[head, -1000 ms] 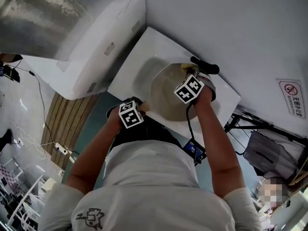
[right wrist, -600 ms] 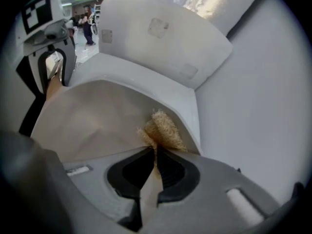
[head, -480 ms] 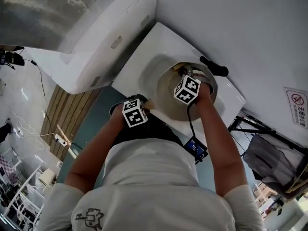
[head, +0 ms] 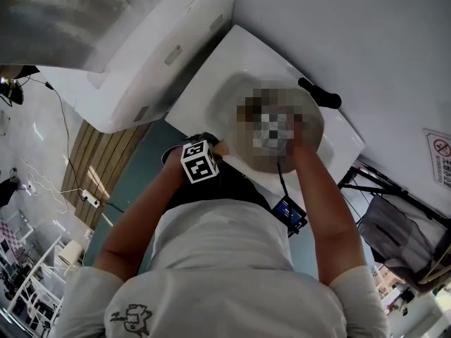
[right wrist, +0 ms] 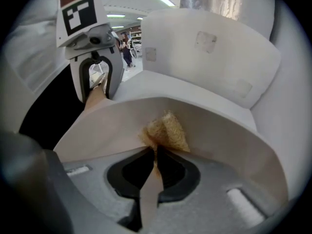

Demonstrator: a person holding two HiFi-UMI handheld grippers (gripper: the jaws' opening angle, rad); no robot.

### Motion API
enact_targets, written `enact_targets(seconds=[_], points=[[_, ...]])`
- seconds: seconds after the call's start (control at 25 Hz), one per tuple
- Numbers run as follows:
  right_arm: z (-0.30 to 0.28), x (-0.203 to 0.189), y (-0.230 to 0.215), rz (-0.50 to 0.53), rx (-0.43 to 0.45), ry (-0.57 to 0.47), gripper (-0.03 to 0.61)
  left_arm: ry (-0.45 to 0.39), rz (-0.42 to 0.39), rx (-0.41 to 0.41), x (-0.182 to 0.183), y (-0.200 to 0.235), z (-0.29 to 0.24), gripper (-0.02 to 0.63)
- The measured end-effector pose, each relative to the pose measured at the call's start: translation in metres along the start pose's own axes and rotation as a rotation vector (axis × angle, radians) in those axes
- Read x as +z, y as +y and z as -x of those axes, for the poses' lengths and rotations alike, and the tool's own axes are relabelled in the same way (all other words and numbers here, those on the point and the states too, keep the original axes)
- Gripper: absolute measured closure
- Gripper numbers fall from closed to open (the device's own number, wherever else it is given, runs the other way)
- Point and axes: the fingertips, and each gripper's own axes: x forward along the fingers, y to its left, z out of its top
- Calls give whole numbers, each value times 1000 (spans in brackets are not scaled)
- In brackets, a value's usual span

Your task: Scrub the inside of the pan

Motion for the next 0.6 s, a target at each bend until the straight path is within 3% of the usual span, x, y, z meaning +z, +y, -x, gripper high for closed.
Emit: enact_targets(seconds=[0.36, 0.6], points=[[-9, -3, 59, -74, 258, -16, 554, -2, 6, -4, 1, -2, 0, 410], [-9, -24, 95, -168, 432, 38, 554, -1, 7, -7, 1, -2, 0, 410]])
